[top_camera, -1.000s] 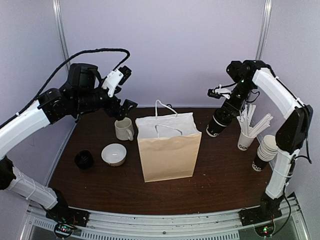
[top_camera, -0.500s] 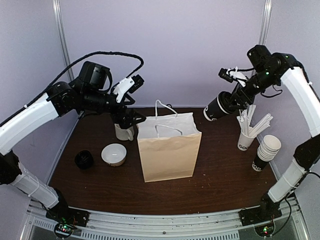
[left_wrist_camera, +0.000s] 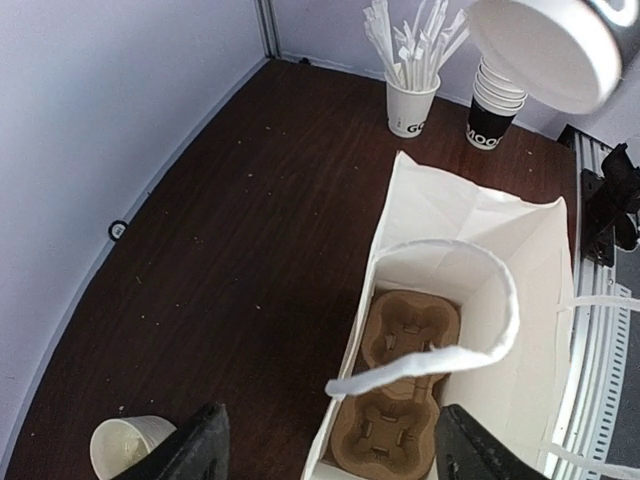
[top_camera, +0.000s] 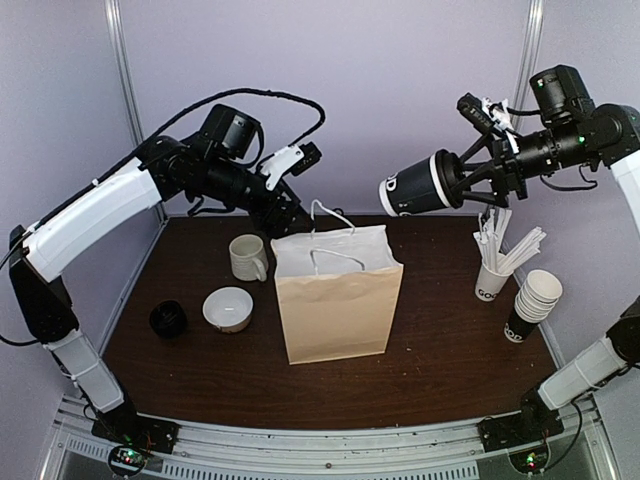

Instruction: Pack the takeout coffee

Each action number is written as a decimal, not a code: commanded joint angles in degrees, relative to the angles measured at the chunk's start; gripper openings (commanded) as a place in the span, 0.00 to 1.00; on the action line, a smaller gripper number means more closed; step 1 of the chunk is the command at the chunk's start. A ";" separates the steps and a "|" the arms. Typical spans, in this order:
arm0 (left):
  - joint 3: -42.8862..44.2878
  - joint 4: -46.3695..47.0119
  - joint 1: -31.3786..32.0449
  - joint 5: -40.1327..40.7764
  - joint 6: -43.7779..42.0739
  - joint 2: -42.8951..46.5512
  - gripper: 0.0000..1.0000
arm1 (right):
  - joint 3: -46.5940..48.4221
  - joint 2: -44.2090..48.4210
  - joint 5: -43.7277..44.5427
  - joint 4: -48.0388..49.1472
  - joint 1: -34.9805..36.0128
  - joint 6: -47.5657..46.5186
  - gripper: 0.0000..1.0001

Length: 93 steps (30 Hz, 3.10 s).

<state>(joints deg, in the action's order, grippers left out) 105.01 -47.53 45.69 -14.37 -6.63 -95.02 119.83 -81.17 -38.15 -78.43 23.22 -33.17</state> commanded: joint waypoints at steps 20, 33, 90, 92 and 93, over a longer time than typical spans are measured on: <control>10.36 -11.67 -0.34 -4.89 -4.67 -9.19 0.31 | 0.53 -7.62 10.80 0.91 19.21 -0.29 0.70; 10.40 -11.13 -0.35 -5.82 -1.06 -7.15 0.00 | 3.26 -12.52 20.35 0.28 26.09 -2.44 0.69; -8.86 9.77 -2.27 7.78 14.16 -1.31 0.65 | -35.28 -0.31 54.22 9.79 54.67 -7.98 0.70; -10.34 11.09 -2.32 7.24 15.01 -1.35 0.65 | -35.81 0.15 53.61 9.73 55.45 -7.37 0.70; -10.90 11.55 -2.28 7.01 15.17 -1.32 0.65 | -36.07 0.21 53.66 9.72 55.95 -6.98 0.70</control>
<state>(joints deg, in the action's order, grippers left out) 96.12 -41.19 43.81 -3.95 5.96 -96.55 84.88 -83.11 13.34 -70.41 77.62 -40.77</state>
